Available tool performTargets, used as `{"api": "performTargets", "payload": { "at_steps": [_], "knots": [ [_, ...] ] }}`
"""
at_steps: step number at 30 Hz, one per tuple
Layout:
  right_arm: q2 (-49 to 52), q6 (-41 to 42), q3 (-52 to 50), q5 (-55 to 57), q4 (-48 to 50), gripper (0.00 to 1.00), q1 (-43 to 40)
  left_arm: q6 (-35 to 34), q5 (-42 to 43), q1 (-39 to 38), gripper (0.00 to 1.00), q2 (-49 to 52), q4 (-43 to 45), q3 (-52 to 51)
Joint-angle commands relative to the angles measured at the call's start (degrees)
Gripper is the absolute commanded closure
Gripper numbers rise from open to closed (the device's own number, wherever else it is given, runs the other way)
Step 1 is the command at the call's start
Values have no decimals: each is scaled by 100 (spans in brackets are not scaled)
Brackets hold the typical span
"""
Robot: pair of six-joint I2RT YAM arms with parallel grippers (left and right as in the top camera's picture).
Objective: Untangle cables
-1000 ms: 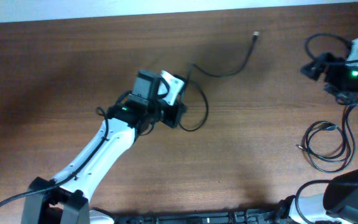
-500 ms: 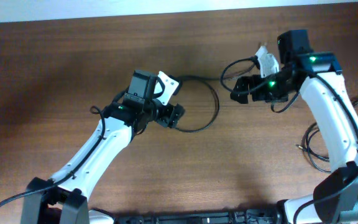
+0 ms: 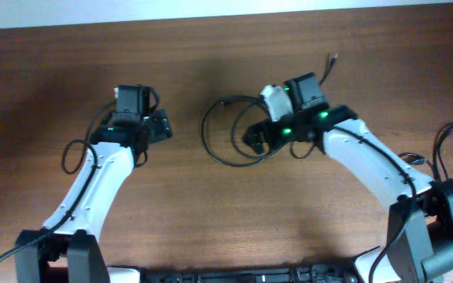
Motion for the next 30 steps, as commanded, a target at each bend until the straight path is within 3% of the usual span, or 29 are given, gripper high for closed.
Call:
{"api": "performTargets", "payload": {
  "at_steps": [1,4,8,12,16,26,28,30],
  "knots": [
    [221,723,-118,63,898,0,551,-407,-39,345,21,-144,-57,33],
    [815,2295,-118,50,2184,0,949,-407,-42,391,20,-144,-122,33],
    [1552,2957,-118,63,3364,5,1287,-407,-365,398,21,-144,-120,33],
    [2015,3842,-118,551,3628,11,1307,-409,-361,396,21,-144,-118,33],
    [2260,3860,-118,702,4033,15,1449,-407,-363,396,21,-144,-118,33],
    [2520,4843,-118,1255,4708,27,1939,-407,-361,396,20,-144,-122,33],
    [2520,5167,-118,1292,4730,37,1939,-407,-363,396,20,-144,-122,33],
    [2520,5473,-118,1290,4815,56,1939,-404,-363,396,20,-144,-142,33]
  ]
}}
